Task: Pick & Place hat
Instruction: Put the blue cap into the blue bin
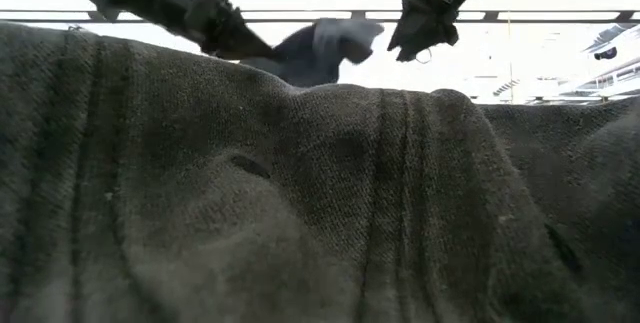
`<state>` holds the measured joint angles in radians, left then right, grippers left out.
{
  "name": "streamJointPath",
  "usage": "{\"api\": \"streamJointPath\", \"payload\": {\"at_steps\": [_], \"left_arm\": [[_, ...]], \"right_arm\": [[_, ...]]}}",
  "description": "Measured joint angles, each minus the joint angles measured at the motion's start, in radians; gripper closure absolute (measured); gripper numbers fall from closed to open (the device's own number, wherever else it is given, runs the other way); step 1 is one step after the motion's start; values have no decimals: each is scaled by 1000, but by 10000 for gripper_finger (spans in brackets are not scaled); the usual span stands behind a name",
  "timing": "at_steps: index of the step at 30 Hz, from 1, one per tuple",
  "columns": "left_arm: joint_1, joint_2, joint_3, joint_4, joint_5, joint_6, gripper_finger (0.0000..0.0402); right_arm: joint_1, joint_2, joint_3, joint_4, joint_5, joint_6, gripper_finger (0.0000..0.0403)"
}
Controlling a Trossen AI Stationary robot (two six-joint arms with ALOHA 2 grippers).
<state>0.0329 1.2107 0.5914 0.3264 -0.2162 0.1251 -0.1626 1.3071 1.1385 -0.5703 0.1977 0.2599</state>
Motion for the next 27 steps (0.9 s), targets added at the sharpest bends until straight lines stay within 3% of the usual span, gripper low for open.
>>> {"api": "streamJointPath", "payload": {"at_steps": [5,8,15,21,24,27], "left_arm": [[94,0,0,19,0,-6,389],[138,0,0,22,-1,-62,387],[186,0,0,22,-4,-70,388],[185,0,0,34,-12,-96,385],[186,0,0,39,-16,-126,385],[186,0,0,19,-21,-177,387]], "right_arm": [[71,0,0,202,-2,-239,213],[120,9,0,299,56,-326,216],[189,94,0,338,253,-345,218],[194,214,0,408,263,-253,218],[198,285,0,505,286,-326,218],[210,337,0,632,393,-405,218]]}}
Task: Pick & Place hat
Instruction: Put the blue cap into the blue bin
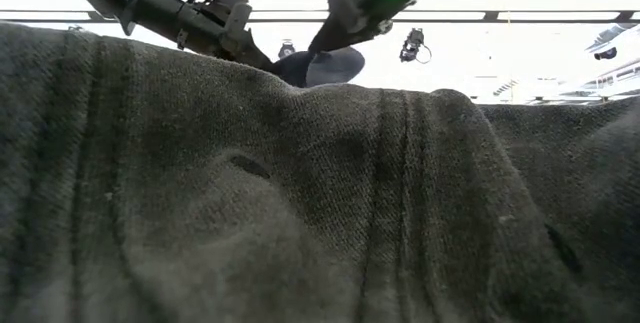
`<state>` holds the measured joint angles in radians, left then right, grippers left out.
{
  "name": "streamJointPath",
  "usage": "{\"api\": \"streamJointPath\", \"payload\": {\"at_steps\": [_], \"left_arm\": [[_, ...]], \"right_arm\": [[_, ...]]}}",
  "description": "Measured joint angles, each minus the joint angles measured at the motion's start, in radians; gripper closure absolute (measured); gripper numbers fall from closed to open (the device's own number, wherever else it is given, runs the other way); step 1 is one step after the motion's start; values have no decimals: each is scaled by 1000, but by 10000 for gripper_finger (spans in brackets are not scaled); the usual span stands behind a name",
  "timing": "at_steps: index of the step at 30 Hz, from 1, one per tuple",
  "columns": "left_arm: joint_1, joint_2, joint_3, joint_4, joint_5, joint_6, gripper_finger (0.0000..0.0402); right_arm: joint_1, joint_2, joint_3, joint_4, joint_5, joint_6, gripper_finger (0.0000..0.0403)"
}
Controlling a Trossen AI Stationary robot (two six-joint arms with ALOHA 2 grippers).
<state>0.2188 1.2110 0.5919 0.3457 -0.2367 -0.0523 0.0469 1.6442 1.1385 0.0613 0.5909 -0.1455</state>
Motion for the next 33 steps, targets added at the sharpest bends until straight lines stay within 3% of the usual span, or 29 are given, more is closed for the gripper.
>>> {"api": "streamJointPath", "payload": {"at_steps": [5,13,19,24,33], "left_arm": [[-2,0,0,-37,-41,-15,385],[-22,0,0,-2,-52,-15,386],[-46,0,0,-1,-49,-15,384],[-55,0,0,-1,-45,-4,384],[-55,0,0,-4,-10,38,383]], "right_arm": [[3,23,0,44,20,-20,210],[-16,21,0,-50,30,7,193],[-15,21,0,-71,125,-5,206],[-20,21,0,-117,131,6,254],[-20,21,0,-157,78,45,391]]}}
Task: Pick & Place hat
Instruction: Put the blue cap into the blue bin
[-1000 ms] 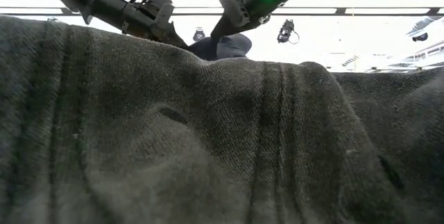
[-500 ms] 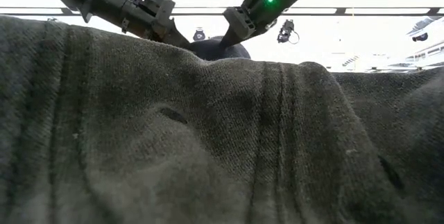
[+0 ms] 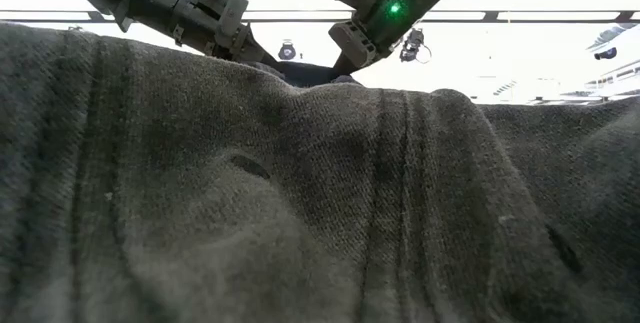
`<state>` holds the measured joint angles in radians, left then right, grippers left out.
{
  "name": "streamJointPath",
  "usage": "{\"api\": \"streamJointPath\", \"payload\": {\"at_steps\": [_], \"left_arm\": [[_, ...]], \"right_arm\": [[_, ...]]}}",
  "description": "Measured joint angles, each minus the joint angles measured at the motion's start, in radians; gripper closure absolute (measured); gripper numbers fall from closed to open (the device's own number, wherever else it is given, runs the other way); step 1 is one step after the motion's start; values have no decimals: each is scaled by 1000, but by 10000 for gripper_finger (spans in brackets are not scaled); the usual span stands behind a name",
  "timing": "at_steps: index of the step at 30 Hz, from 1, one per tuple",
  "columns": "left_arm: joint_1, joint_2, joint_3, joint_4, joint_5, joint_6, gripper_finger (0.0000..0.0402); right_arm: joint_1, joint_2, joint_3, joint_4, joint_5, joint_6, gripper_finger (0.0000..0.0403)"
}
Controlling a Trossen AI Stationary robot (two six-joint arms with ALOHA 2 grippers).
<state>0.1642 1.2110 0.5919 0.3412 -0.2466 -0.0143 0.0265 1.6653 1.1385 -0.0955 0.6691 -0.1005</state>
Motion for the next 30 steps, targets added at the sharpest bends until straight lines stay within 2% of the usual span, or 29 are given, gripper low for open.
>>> {"api": "streamJointPath", "payload": {"at_steps": [6,17,20,25,30], "left_arm": [[1,0,0,3,3,8,372],[2,0,0,1,0,11,267],[2,0,0,0,-2,51,250],[2,0,0,-3,-31,60,239],[2,0,0,-15,-31,61,242]], "right_arm": [[0,0,0,-24,-10,122,389],[0,-18,0,-101,-2,249,398],[3,-64,0,-159,76,299,398],[8,-187,0,-358,262,427,399],[8,-337,0,-674,279,740,399]]}}
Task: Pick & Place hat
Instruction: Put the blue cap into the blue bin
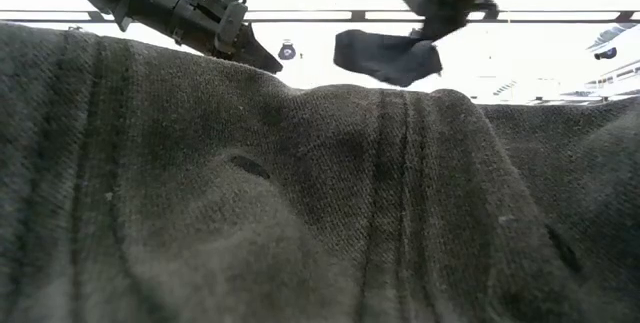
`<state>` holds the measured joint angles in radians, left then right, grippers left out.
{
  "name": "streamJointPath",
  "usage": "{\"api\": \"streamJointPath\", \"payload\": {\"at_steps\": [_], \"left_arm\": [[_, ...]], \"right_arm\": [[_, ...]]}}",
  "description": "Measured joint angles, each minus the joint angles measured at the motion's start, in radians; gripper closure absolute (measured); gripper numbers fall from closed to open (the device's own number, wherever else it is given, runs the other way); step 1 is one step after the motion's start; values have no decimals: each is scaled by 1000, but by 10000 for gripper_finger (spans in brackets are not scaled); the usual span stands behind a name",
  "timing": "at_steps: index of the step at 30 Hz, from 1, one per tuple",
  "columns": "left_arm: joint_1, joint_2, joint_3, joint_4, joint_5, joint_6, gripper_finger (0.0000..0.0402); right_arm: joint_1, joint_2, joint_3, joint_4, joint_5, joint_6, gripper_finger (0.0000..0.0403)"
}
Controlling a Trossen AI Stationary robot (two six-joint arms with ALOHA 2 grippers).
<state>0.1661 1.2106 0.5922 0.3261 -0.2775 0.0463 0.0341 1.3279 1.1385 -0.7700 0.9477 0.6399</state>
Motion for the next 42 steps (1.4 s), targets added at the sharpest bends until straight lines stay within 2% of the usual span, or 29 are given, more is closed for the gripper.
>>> {"api": "streamJointPath", "payload": {"at_steps": [3,7,9,11,23,28,35,38,42], "left_arm": [[0,0,0,-16,0,0,243],[0,0,0,-26,0,0,245],[0,0,0,-27,0,0,245],[0,0,0,-27,0,0,245],[0,0,0,-71,0,2,246],[0,0,0,-71,0,2,246],[0,0,0,-71,0,0,246],[0,0,0,-71,0,0,246],[0,0,0,-71,0,-1,246]], "right_arm": [[0,-65,0,-232,-45,277,399],[0,-86,0,-527,-168,688,399],[0,-74,0,-627,-236,845,398],[0,-54,0,-666,-299,923,398],[0,10,0,-640,-309,922,397],[0,6,0,-598,-241,854,397],[-3,5,0,-507,-222,791,397],[-3,6,0,-519,-232,823,397],[-3,8,0,-563,-338,971,397]]}}
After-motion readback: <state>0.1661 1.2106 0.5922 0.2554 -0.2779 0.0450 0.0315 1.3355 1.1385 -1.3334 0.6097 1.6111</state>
